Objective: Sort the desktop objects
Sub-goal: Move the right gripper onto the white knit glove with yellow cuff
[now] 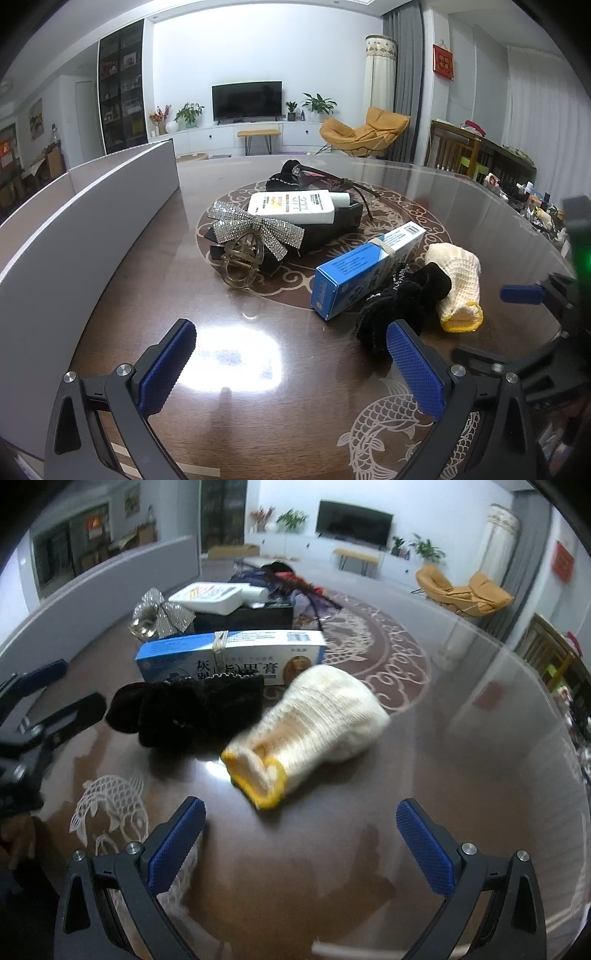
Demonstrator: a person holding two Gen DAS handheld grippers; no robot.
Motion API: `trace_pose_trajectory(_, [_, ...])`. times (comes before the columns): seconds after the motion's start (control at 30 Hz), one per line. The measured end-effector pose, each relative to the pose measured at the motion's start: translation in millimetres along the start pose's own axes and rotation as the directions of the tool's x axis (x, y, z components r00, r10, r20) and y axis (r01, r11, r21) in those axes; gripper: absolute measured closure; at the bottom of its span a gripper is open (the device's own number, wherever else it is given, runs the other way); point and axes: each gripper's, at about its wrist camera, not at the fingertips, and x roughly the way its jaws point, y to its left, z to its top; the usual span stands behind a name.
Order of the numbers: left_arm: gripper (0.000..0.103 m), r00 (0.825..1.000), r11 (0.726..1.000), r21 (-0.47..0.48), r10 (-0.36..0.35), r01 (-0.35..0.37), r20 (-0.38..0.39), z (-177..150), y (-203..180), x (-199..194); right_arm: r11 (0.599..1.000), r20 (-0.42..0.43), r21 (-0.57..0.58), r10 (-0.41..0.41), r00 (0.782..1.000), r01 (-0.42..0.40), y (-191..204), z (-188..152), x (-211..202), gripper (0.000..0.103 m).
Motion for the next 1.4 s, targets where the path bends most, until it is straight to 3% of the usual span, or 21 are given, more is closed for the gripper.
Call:
trace_pose_trajectory(0.23, [0.0, 1.0, 1.0, 0.002, 0.014, -0.014, 0.001, 0, -2, 0, 0.999, -0.037, -0.036, 0.035, 0.999, -0.037, 13, 35, 29, 0.0])
trace_pose_trajectory(0.37, [0.0, 1.0, 1.0, 0.01, 0.02, -0.02, -0.001, 0, -4, 0, 0.995, -0.043, 0.045, 0.086, 0.995, -0.084, 5, 53, 48, 0.0])
trace_pose_trajectory(0.43, [0.0, 1.0, 1.0, 0.008, 0.022, -0.022, -0.003, 0, -4, 0, 0.995, -0.03, 0.075, 0.074, 0.997, -0.071, 0, 56, 52, 0.0])
trace_pose_trajectory(0.8, [0.0, 1.0, 0.999, 0.014, 0.029, -0.029, -0.007, 0, -4, 0, 0.995, 0.013, 0.052, 0.083, 0.997, -0.083, -14, 39, 45, 0.0])
trace_pose_trajectory(1.4, [0.0, 0.999, 0.999, 0.021, 0.03, -0.03, -0.013, 0, -5, 0, 0.995, 0.021, 0.051, 0.085, 0.996, -0.086, -16, 40, 45, 0.0])
